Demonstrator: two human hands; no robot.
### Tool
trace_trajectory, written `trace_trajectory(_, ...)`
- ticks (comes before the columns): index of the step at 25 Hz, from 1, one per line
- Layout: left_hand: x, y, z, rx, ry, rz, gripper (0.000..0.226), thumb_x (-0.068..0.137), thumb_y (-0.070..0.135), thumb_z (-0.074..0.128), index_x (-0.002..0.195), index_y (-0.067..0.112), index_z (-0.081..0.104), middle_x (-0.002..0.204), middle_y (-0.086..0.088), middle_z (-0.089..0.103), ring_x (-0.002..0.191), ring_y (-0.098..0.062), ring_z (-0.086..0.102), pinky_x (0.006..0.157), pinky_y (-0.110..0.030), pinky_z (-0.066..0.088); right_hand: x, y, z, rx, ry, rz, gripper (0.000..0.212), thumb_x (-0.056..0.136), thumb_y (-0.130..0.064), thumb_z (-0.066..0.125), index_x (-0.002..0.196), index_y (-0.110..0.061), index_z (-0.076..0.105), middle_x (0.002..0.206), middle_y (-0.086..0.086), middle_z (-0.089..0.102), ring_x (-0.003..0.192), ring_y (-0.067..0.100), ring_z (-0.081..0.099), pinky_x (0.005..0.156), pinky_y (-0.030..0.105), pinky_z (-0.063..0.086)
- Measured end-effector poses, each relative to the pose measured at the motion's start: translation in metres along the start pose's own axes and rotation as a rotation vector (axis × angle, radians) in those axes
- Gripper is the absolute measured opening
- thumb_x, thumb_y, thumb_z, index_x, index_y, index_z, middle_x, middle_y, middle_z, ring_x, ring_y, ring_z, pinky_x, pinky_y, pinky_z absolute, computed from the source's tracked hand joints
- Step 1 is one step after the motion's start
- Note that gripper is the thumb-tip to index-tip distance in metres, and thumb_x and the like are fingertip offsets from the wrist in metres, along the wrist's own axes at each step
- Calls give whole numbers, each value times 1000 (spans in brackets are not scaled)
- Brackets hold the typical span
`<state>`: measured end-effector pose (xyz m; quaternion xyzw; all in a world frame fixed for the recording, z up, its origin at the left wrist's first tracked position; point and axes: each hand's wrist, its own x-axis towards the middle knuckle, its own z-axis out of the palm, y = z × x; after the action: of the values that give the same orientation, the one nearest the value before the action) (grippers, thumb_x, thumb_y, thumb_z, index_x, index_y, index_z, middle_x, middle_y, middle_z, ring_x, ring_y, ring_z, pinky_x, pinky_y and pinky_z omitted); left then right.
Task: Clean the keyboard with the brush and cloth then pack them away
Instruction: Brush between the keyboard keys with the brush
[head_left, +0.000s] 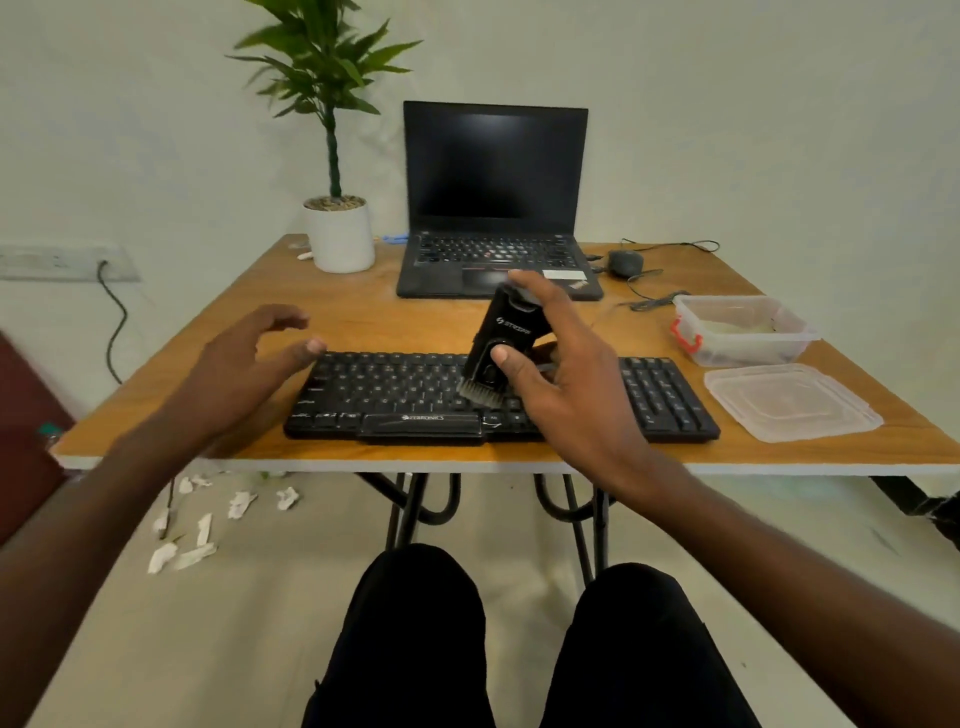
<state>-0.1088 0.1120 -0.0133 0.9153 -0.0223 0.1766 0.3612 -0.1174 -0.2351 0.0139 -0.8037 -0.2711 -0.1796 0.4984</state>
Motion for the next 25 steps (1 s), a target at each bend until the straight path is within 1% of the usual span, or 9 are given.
trace_trajectory(2,-4,-13,-13,-120,-258,-125,118,54,100,65,153,39,44,150,25,47,146,-14,40,117,-46,37,11,-4,26,55,-54,-12,58,100,-21,67,152,-32,43,128,-6,60,108,11,68,78,31,64)
trace_trajectory(4,-5,-16,-17,-166,-522,-192,135,43,91,81,160,48,27,159,24,33,151,-16,31,118,-42,34,22,-7,50,80,-112,-15,57,98,-21,69,150,-31,47,126,-6,62,105,12,69,78,32,64)
trace_trajectory(7,-2,-9,-15,-182,-705,-234,132,60,54,99,162,53,15,158,17,35,137,-11,47,101,-26,46,37,-12,81,76,-174,-35,57,96,-22,72,148,-30,50,128,-7,64,102,12,70,77,33,65)
trace_trajectory(10,1,-6,-10,-242,-686,-245,117,76,16,93,159,50,18,146,18,48,127,-3,56,88,-14,52,52,-18,106,80,-200,-53,56,94,-22,73,146,-30,52,128,-8,65,104,9,68,79,31,64)
trace_trajectory(14,1,-15,-7,-245,-622,-210,122,70,22,99,157,48,18,149,19,46,134,-2,51,101,-20,49,62,-25,128,75,-213,-52,58,92,-21,73,145,-32,51,125,-8,67,104,8,67,80,32,63)
trace_trajectory(18,2,-12,-6,-236,-622,-200,117,73,12,95,159,35,18,141,17,53,113,15,61,89,-9,52,66,-36,149,62,-275,-132,66,92,-17,71,150,-37,45,131,-3,66,109,12,65,85,37,62)
trace_trajectory(21,2,-17,-6,-178,-606,-157,130,72,23,98,161,44,5,150,21,41,126,14,51,99,-10,47,76,-36,143,-98,-412,-212,66,90,-18,70,149,-39,49,134,-4,66,116,12,62,91,38,59)
trace_trajectory(23,2,-22,-6,-148,-580,-124,135,65,41,102,158,52,4,158,20,32,144,-4,38,117,-27,39,90,-40,127,-187,-537,-197,65,89,-15,72,146,-38,55,138,-9,65,121,8,60,96,34,58)
trace_trajectory(25,4,-26,-5,-135,-580,-131,134,62,50,101,157,52,7,160,19,28,146,-11,33,122,-36,35,95,-48,122,-257,-547,-230,64,87,-14,74,143,-39,58,136,-12,66,121,6,60,97,33,57)
